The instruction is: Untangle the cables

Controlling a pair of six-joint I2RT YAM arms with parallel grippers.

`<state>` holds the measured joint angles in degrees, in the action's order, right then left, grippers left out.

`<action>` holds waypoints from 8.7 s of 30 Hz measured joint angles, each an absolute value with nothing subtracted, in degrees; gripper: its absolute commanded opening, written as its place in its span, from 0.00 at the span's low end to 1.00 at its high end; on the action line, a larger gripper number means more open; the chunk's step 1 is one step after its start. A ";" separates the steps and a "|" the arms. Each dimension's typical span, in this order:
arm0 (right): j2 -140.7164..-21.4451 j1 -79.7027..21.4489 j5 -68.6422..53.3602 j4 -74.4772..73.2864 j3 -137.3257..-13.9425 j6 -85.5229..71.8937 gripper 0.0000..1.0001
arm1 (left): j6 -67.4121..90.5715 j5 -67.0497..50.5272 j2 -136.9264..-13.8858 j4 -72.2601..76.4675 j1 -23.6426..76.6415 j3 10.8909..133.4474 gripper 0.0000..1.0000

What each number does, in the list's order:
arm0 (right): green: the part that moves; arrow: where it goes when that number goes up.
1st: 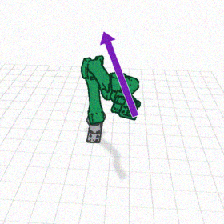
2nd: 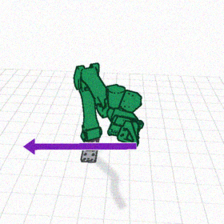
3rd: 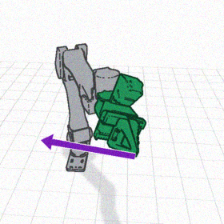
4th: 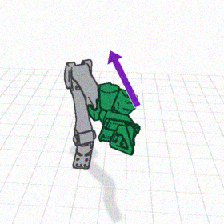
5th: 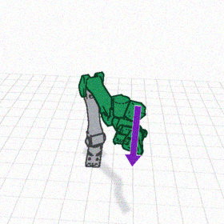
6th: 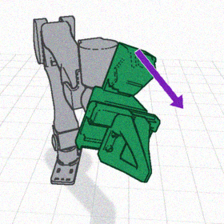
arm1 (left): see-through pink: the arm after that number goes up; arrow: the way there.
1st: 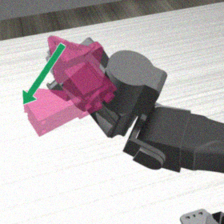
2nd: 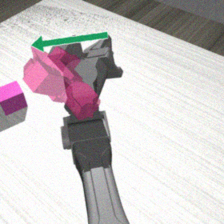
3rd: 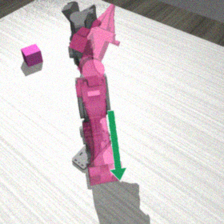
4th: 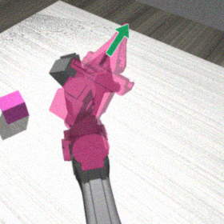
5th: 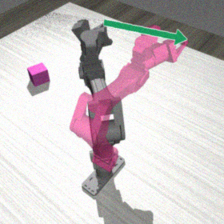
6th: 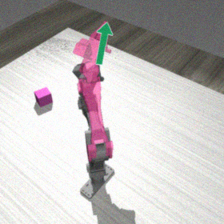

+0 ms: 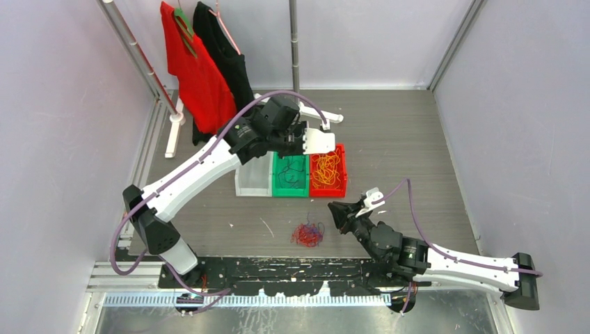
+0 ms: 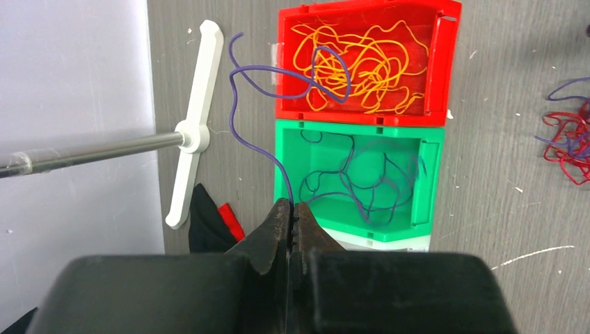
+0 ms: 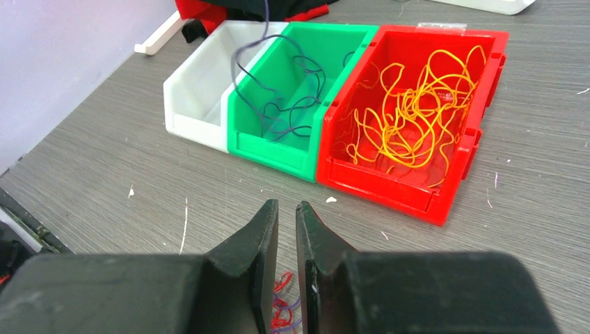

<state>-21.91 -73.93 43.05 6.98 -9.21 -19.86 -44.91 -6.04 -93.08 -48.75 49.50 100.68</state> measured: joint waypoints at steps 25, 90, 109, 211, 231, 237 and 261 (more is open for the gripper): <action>-19.73 -73.93 45.04 4.23 -9.21 -20.78 0.20 | -43.57 -7.29 -99.35 -37.98 41.01 87.79 0.00; -27.05 -73.93 43.99 1.58 -8.58 -25.78 0.34 | -26.72 -25.71 -100.99 -63.02 45.76 87.31 0.97; -23.07 -73.93 45.36 -5.96 -8.60 -30.81 0.30 | -12.43 -38.68 -105.49 -41.15 50.61 76.71 0.40; -62.59 -73.52 15.99 40.27 -24.73 -12.60 0.46 | -6.15 -50.96 -80.77 -65.28 45.36 95.85 0.00; -63.35 -73.28 21.04 47.42 -10.81 -19.51 0.38 | -4.91 -50.72 -83.35 -68.45 45.36 113.16 0.00; -63.37 -73.28 22.44 47.11 -8.78 -22.28 0.39 | -6.83 -45.98 -83.42 -68.97 45.36 123.09 0.00; -71.75 -73.28 22.83 46.87 -5.87 -28.80 0.46 | -24.95 -1.80 -64.40 -27.77 45.36 114.72 0.00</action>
<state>-71.75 -73.28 22.83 46.87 -5.87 -28.80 -24.95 -1.80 -64.40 -27.77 45.36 114.72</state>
